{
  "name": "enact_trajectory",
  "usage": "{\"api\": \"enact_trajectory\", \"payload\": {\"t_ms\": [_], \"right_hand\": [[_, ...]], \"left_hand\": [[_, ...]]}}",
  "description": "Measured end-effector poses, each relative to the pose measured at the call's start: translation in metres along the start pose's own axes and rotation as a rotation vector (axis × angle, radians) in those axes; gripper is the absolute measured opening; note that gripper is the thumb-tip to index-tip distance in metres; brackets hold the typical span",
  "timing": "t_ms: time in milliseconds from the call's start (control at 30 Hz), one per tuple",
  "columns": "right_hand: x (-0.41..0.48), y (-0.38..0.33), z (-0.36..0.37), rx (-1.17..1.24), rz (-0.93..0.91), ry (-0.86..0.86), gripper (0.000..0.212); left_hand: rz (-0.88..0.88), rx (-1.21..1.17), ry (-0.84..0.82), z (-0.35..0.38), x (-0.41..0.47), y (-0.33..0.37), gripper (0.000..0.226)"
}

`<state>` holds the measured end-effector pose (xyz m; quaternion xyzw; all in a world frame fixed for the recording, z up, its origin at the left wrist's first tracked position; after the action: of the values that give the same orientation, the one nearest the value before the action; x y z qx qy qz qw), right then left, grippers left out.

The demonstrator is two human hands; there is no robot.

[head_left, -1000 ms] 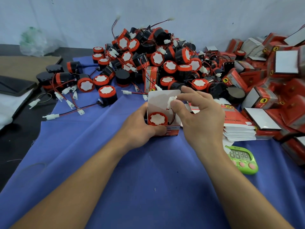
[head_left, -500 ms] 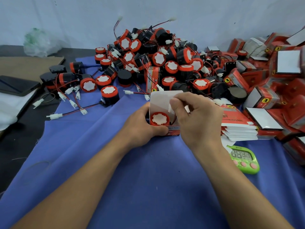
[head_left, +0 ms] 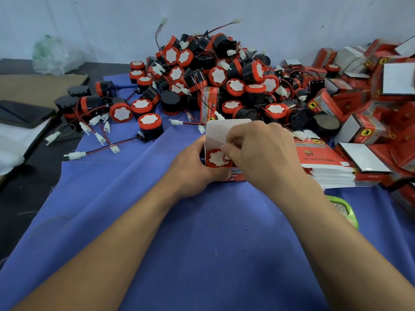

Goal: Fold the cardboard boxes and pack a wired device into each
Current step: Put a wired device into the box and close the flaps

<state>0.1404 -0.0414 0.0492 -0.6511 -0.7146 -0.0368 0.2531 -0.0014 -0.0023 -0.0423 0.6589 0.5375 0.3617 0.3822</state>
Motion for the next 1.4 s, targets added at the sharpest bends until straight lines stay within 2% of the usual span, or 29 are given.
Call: {"api": "enact_trajectory", "payload": {"t_ms": [100, 200, 333, 533, 767, 867, 967, 1033, 1167, 1233, 1300, 1400], "right_hand": [[0.001, 0.0, -0.003, -0.128, 0.007, 0.04, 0.009], [0.003, -0.007, -0.007, -0.252, -0.027, 0.048, 0.013], [0.008, -0.002, -0.014, -0.207, 0.021, 0.052, 0.018], [0.005, 0.003, 0.013, -0.317, -0.051, -0.098, 0.019], [0.0, 0.005, 0.02, -0.41, -0.05, 0.09, 0.018], [0.0, 0.0, 0.021, -0.422, -0.054, -0.015, 0.016], [0.001, -0.008, 0.018, -0.442, -0.09, -0.161, 0.032], [0.002, -0.009, 0.017, -0.431, -0.098, -0.228, 0.033], [-0.008, -0.021, 0.02, -0.452, -0.136, -0.233, 0.037], [-0.012, -0.024, 0.022, -0.448, -0.185, -0.206, 0.04], [-0.012, -0.021, 0.022, -0.424, -0.189, -0.18, 0.039], [-0.014, -0.014, 0.024, -0.365, -0.13, -0.159, 0.024]], "left_hand": [[0.006, -0.009, 0.005, 0.001, 0.0, 0.0, 0.067], [0.007, -0.018, -0.003, 0.001, 0.0, -0.001, 0.072], [-0.008, -0.032, -0.012, 0.001, 0.0, 0.0, 0.078], [0.003, -0.023, 0.004, 0.001, 0.0, 0.001, 0.069], [0.021, -0.051, -0.003, 0.0, -0.001, 0.002, 0.074], [0.019, -0.043, 0.012, 0.0, -0.001, 0.003, 0.072], [0.009, -0.055, 0.006, 0.0, -0.003, 0.002, 0.07], [0.02, -0.049, 0.014, 0.0, -0.004, 0.004, 0.07], [0.026, -0.043, 0.007, 0.001, -0.007, 0.008, 0.075], [0.039, -0.138, -0.098, -0.001, -0.008, 0.011, 0.067], [0.024, -0.34, -0.183, -0.005, -0.008, 0.016, 0.054], [-0.045, -0.532, -0.121, -0.011, -0.002, 0.016, 0.043]]}}
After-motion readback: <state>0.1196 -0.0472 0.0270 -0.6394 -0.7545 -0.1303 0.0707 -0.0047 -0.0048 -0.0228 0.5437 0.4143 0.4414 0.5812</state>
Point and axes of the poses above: each hand's wrist, its own x-axis towards the middle knuckle, its own z-axis out of the palm, y = z × x, the point moved 5 cm from there along x, towards the middle knuckle, and after that the axes turned 8 degrees about y, right-handed, at the moved point
